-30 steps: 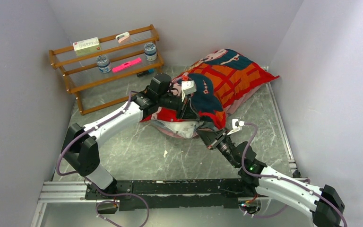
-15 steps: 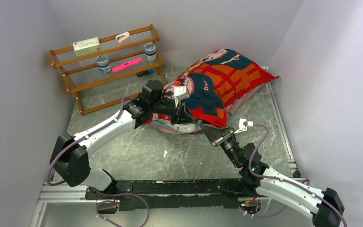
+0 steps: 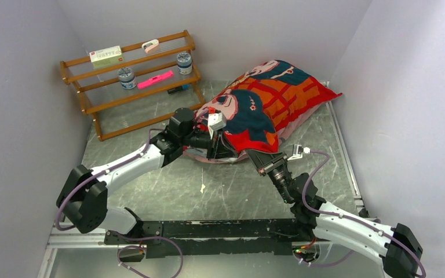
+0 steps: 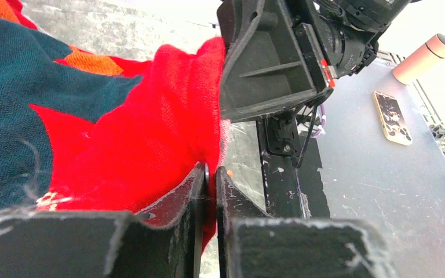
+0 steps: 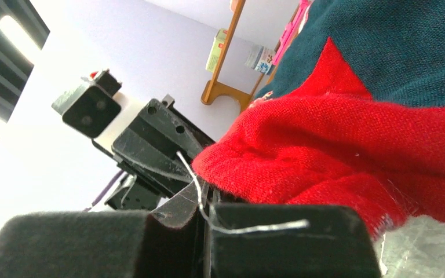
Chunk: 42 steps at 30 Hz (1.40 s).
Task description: Put the pillow into the pillowcase
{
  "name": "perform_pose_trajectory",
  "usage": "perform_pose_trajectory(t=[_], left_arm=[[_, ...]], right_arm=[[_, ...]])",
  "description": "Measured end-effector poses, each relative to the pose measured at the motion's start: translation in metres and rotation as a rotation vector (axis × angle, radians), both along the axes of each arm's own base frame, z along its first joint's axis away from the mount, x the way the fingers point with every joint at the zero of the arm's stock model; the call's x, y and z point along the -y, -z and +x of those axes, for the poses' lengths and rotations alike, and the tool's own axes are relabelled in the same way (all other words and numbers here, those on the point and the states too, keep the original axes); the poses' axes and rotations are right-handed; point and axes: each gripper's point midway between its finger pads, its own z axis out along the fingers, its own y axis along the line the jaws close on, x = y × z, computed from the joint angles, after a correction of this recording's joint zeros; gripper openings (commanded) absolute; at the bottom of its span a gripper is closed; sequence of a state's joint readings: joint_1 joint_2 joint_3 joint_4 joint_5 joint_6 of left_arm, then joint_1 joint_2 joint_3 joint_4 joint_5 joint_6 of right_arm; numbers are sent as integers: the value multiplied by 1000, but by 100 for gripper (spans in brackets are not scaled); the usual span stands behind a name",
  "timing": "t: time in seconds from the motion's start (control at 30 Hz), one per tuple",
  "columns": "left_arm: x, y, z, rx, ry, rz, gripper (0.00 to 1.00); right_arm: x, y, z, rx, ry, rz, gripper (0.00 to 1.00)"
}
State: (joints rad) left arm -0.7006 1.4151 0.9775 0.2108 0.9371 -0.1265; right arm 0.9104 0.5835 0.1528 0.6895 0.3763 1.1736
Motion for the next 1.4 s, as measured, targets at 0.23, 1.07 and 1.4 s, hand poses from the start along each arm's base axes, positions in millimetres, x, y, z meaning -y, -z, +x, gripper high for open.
perform_pose_trajectory(t=[0.23,1.07,1.4], left_arm=[[-4,-6,-5,43,-1,-41,20],[-20,-16,4,201,-41,84,39],[-20,-11,11,255,-52,107,40]], right_arm=[[-1,-1,5,-30,11,40,0],[2,-6,5,-30,14,76,0],[2,-6,5,-30,14,76,0]])
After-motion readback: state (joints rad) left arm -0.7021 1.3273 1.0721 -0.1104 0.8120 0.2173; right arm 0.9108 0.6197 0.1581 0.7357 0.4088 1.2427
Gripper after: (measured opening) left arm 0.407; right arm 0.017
